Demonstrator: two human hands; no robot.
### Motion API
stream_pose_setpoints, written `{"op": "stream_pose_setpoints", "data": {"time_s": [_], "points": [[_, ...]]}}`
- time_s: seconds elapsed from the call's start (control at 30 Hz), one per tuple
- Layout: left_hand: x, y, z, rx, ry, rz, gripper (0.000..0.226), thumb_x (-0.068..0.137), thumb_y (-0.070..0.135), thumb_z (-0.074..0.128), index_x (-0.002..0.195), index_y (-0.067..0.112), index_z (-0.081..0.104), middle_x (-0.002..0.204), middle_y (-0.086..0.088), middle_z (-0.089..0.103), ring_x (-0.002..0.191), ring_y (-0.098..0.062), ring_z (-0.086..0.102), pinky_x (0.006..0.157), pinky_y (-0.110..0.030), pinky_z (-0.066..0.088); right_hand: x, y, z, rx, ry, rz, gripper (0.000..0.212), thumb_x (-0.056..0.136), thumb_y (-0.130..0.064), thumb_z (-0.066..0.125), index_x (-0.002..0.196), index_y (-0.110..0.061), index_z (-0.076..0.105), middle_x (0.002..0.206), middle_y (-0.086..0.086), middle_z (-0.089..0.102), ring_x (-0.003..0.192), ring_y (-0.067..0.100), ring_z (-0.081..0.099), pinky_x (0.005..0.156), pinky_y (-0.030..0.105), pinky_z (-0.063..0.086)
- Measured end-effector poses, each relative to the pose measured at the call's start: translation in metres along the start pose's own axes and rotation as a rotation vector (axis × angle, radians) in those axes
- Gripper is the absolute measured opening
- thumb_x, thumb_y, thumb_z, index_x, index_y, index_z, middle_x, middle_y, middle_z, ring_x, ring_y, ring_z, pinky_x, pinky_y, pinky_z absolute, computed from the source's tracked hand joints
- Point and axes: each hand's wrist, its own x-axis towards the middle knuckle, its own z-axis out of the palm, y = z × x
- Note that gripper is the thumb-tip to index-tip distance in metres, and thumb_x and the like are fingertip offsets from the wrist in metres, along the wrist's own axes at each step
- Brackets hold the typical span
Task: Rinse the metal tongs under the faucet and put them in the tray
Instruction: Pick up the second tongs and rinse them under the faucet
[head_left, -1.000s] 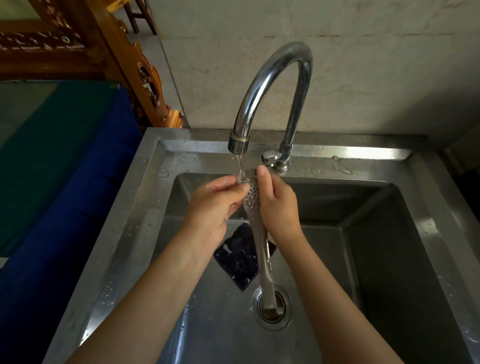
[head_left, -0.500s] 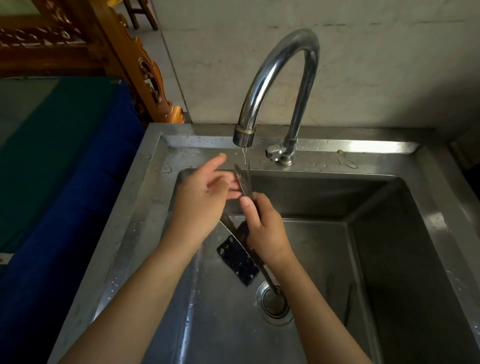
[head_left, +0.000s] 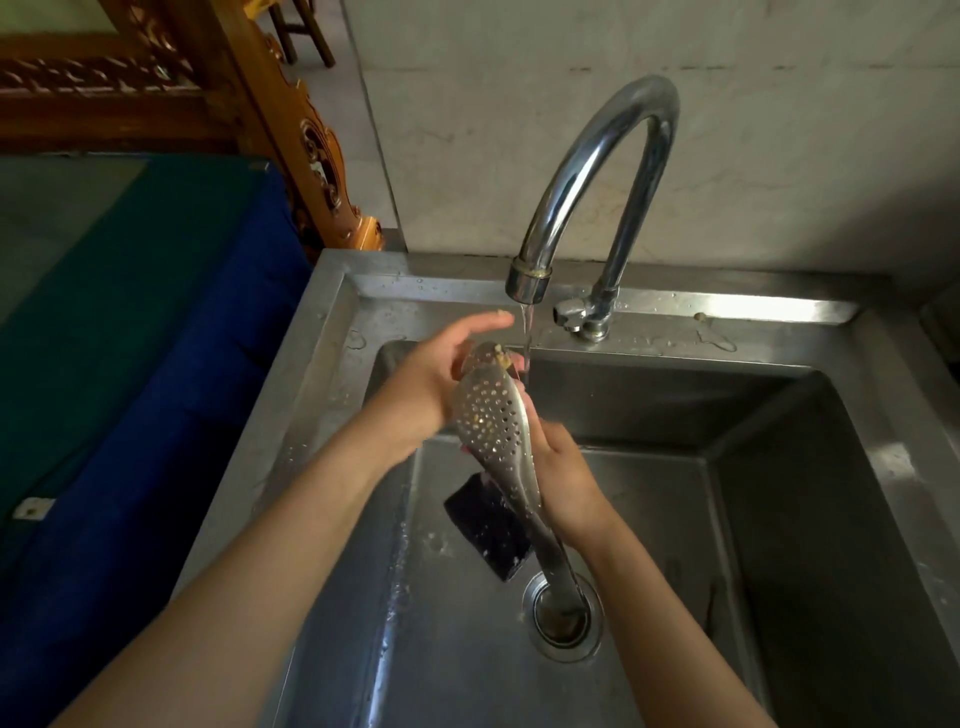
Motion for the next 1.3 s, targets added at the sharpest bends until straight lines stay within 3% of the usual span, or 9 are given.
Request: {"op": "stream_pose_setpoints", "data": {"time_s": [0.03,0.2,0.4,0.53,0.67,0.83,1.03,1.23,1.3], "points": [[0.002,-0.001,0.004,0.0,0.007,0.05,0.048,0.078,0.006,0.071,0.109,0.039,0.055,0.099,0.001,0.072,0.09,-0.011,0.069,0.071,-0.018,0.054,-0.001,0.0,-0.001,-0.006,-0.009,0.009,0.07,0.093,-0.057,0.026,0.066,-0.004,0.063,0.051,0.001,0.051,0.049,0.009,0.047,0.051,0.014,0.041],[0.003,0.002,0.023,0.031,0.111,0.199,0.02,0.076,0.007,0.071,0.086,0.024,0.066,0.091,0.003,0.069,0.082,-0.012,0.067,0.067,-0.012,0.051,-0.004,0.001,-0.009,-0.002,0.052,-0.029,0.059,0.1,-0.039,0.027,0.047,-0.028,0.051,0.041,-0.012,0.046,0.041,-0.003,0.039,0.047,0.009,0.037],[0.005,0.004,0.031,-0.015,0.06,0.247,0.018,0.088,0.002,0.056,0.087,0.018,0.066,0.082,-0.001,0.069,0.073,-0.009,0.068,0.069,-0.021,0.055,-0.008,0.002,-0.018,0.038,0.032,-0.04,0.056,0.101,-0.019,0.034,0.05,-0.028,0.056,0.045,-0.011,0.049,0.044,-0.002,0.042,0.05,0.011,0.037],[0.009,0.003,0.032,0.066,0.001,0.267,0.02,0.095,0.015,0.048,0.093,0.022,0.066,0.079,0.0,0.071,0.073,-0.009,0.069,0.069,-0.02,0.054,-0.013,0.005,-0.022,0.041,0.046,-0.041,0.055,0.102,-0.019,0.034,0.052,-0.028,0.056,0.044,-0.012,0.049,0.044,-0.002,0.043,0.05,0.01,0.038],[0.014,-0.002,0.03,-0.087,0.045,0.093,0.038,0.1,0.035,0.031,0.101,0.022,0.066,0.073,-0.008,0.073,0.076,-0.019,0.072,0.07,-0.025,0.055,-0.019,0.005,-0.02,0.047,0.039,0.005,0.054,0.099,-0.037,0.031,0.056,-0.029,0.062,0.048,-0.011,0.056,0.048,-0.002,0.051,0.054,0.01,0.043],[0.019,-0.013,0.027,-0.447,-0.272,-0.132,0.092,0.083,0.069,-0.003,0.117,0.012,0.061,0.106,-0.019,0.07,0.104,-0.028,0.066,0.078,-0.034,0.056,-0.022,0.004,-0.029,0.101,0.16,0.085,0.054,0.098,-0.01,0.043,0.059,-0.037,0.069,0.045,-0.011,0.058,0.042,-0.01,0.052,0.044,0.005,0.042],[0.021,-0.018,0.027,-0.584,-0.21,-0.04,0.048,0.097,0.038,0.033,0.123,0.004,0.055,0.124,-0.014,0.062,0.109,-0.028,0.063,0.082,-0.031,0.054,-0.021,0.002,-0.026,0.063,0.081,0.089,0.061,0.101,-0.024,0.035,0.053,-0.047,0.065,0.048,-0.025,0.061,0.047,-0.012,0.056,0.048,0.003,0.041],[0.016,-0.017,0.043,-0.332,-0.041,0.049,0.019,0.077,-0.006,0.063,0.089,0.008,0.067,0.079,-0.007,0.075,0.078,-0.022,0.072,0.066,-0.025,0.057,-0.017,0.009,-0.023,0.011,0.124,0.101,0.058,0.1,-0.028,0.038,0.051,-0.044,0.065,0.047,-0.006,0.061,0.045,-0.006,0.058,0.044,0.006,0.04],[0.017,-0.017,0.048,-0.322,0.023,0.048,0.012,0.075,-0.003,0.067,0.08,0.008,0.067,0.071,-0.007,0.074,0.069,-0.022,0.072,0.06,-0.026,0.057,-0.019,0.012,-0.023,0.054,0.176,0.107,0.035,0.098,-0.023,0.044,0.073,-0.039,0.064,0.069,0.004,0.063,0.061,-0.012,0.062,0.044,0.005,0.043]]}}
